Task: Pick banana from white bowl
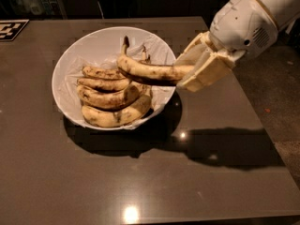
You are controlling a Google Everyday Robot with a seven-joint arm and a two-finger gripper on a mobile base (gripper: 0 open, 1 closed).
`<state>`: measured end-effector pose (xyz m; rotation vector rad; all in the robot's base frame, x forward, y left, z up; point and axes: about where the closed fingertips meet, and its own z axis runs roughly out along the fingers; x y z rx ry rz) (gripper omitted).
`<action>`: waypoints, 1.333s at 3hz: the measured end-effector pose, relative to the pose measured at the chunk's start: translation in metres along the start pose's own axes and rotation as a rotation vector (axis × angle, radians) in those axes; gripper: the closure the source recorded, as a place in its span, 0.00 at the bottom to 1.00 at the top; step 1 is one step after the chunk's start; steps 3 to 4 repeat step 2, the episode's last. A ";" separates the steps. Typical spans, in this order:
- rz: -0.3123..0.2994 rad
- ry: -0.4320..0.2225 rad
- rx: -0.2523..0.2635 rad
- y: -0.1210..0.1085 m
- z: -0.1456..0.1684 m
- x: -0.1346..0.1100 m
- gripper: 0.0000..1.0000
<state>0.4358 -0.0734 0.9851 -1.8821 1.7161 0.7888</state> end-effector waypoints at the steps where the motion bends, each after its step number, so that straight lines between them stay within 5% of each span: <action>1: 0.006 -0.015 0.015 0.010 -0.008 0.017 1.00; 2: 0.000 -0.054 0.055 0.015 -0.017 0.027 1.00; 4: 0.000 -0.054 0.055 0.015 -0.017 0.027 1.00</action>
Offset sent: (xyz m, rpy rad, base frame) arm -0.0236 -0.0582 -0.0107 0.0987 -0.0422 -0.0512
